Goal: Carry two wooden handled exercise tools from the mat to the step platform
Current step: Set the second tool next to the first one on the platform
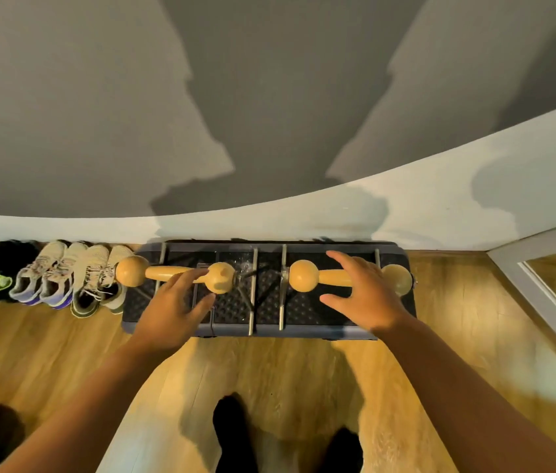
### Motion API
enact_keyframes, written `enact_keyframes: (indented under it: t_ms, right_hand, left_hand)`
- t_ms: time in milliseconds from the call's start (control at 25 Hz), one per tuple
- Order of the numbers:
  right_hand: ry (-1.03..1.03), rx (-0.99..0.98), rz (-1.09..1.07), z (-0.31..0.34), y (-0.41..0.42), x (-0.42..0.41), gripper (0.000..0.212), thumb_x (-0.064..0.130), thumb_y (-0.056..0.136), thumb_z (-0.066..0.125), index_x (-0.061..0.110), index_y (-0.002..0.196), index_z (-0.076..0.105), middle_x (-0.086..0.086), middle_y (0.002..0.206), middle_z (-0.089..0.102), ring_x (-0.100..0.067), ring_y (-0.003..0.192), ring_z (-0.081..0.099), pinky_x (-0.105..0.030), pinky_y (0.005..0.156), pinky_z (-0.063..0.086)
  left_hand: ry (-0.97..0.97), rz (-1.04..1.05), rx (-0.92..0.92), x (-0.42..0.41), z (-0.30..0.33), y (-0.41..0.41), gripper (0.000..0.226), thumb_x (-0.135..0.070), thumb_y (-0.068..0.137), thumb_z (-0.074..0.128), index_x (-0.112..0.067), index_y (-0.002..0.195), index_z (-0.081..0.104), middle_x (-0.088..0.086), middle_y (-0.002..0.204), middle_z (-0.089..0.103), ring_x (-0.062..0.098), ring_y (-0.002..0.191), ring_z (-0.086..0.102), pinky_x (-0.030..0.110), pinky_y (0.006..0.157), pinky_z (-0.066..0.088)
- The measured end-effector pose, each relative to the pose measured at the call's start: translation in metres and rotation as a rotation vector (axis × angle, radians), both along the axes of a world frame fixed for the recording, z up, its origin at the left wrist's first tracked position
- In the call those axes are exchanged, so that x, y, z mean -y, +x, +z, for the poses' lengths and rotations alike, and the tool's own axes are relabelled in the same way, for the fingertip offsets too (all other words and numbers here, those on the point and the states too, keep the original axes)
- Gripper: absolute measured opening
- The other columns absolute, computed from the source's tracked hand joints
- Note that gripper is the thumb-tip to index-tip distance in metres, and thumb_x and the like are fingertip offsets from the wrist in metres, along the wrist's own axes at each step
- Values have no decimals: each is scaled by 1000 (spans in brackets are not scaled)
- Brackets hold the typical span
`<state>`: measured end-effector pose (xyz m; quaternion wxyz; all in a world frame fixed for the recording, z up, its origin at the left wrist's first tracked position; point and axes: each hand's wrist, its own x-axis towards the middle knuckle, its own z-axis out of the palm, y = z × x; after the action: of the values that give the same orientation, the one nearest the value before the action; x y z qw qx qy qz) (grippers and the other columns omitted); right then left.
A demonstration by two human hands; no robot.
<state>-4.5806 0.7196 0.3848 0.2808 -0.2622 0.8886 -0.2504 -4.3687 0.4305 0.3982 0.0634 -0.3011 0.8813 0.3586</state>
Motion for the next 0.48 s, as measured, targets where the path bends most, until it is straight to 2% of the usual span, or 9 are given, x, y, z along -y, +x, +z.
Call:
enact_keyframes:
  t_ms: [120,240,360,480]
  right_hand:
    - [112,18,33,-5,-6,15,88,41,85,83,32,160,37,-3,153,54,-29,142,45,-48,111,41]
    - [173,-8,58,-22,-7,26,88,36,86,84,24,161,39,-8,152,55,-34,141,46,-49,111,43]
    - [282,-107,159,-50,-22,41,93,38,84,86,21,161,38,-12,151,57,-37,141,48,-49,111,45]
    - [343,-107,167,-76,-32,48,96,40,81,88,24,161,36,-11,154,54,-37,145,43,-52,112,43]
  left_hand:
    - [-126,-141,160,35,-9,1,74,-49,88,76,-36,152,41,-1,156,46,28,140,43,49,108,44]
    - [-245,-308,298,71,-29,-5,94,-59,83,75,-38,160,26,-1,169,26,32,154,23,54,118,32]
    - [-311,-398,327,99,-63,-16,103,-55,83,78,-38,163,16,1,173,14,33,158,9,57,124,17]
    - [-330,-439,347,111,-97,-28,117,-57,78,80,-39,164,2,3,174,-3,33,159,-9,61,125,5]
